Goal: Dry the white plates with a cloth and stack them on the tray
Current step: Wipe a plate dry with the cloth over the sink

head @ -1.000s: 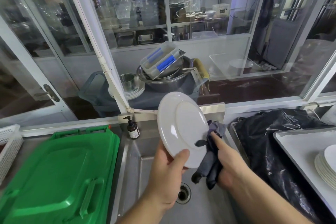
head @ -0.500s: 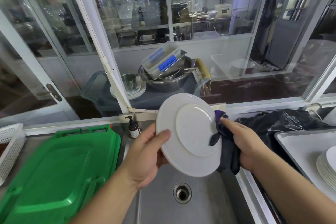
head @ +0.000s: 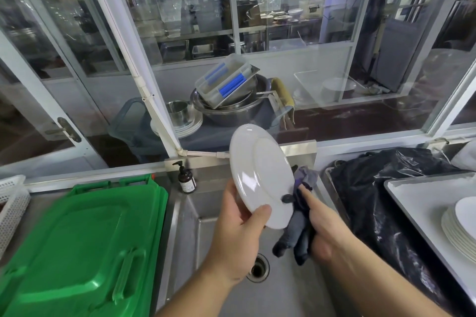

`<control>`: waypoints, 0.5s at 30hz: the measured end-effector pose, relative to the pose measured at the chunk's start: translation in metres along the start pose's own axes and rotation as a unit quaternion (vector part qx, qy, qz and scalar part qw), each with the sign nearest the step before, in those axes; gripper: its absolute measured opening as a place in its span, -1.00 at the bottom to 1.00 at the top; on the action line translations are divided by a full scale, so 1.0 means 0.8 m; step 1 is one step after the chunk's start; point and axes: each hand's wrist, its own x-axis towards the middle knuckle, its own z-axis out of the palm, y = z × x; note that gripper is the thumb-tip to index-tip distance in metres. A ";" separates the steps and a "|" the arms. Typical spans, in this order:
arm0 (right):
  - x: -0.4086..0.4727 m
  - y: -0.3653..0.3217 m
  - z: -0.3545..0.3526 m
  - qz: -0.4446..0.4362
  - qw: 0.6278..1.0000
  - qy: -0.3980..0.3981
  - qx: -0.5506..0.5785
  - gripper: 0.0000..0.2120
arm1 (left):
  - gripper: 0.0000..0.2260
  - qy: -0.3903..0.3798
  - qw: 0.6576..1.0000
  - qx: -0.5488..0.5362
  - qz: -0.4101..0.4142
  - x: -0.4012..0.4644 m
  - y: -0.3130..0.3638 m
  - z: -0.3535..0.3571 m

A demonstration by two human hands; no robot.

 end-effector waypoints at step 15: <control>0.008 -0.034 -0.008 -0.206 0.963 0.100 -0.145 -0.80 | -0.65 -0.018 0.988 -0.124 -0.092 0.020 0.032 -0.038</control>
